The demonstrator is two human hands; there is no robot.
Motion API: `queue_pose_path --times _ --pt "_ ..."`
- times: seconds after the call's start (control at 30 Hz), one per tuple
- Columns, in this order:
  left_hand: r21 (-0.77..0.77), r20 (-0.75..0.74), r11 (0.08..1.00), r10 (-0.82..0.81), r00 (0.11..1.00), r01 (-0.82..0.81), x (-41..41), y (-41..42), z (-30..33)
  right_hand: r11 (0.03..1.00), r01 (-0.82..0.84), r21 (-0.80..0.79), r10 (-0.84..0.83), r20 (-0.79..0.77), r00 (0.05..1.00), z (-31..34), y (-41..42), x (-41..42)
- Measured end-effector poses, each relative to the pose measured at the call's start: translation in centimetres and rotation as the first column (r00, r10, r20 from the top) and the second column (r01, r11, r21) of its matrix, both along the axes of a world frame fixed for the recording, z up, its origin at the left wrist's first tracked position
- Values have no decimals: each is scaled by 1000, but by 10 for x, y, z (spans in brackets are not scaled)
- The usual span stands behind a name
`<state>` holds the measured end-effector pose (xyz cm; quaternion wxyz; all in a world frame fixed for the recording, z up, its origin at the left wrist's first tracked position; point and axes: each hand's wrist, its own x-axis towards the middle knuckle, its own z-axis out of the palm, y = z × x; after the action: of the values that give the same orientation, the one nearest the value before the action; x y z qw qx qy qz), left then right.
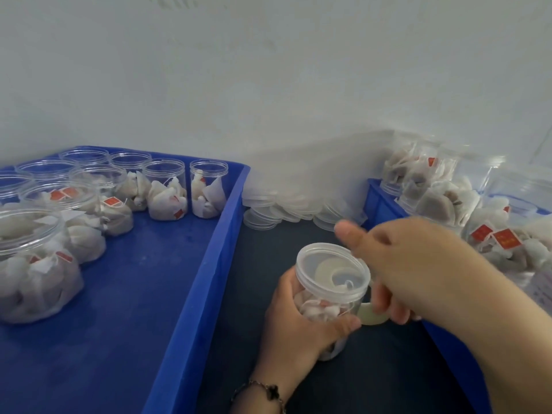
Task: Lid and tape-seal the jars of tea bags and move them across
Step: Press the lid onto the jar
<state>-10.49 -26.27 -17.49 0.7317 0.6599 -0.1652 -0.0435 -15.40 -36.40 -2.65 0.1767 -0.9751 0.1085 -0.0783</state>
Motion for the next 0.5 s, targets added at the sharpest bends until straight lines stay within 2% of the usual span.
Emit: queue_pose_path --times 0.07,0.1,0.2,0.27,0.33,0.5 --pt "-14 2 1000 1 1000 -1 1 0 -2 999 -47 19 43 181 982 -2 -2 6" --pt "-13 1 1000 4 1000 -4 3 0 -3 992 -126 26 118 194 974 -4 -4 12" --pt "40 -3 999 37 999 -37 5 -3 -2 907 -421 -9 418 -89 904 -18 -8 31" --pt "126 17 988 87 996 -88 9 -7 -3 868 -497 -13 491 -127 862 -29 -8 42" --pt "186 77 973 124 989 -137 13 -10 -6 878 -479 3 477 -81 875 -38 -5 47" --pt "152 105 979 119 987 -134 13 -5 -15 957 -276 -93 288 183 940 -59 5 48"
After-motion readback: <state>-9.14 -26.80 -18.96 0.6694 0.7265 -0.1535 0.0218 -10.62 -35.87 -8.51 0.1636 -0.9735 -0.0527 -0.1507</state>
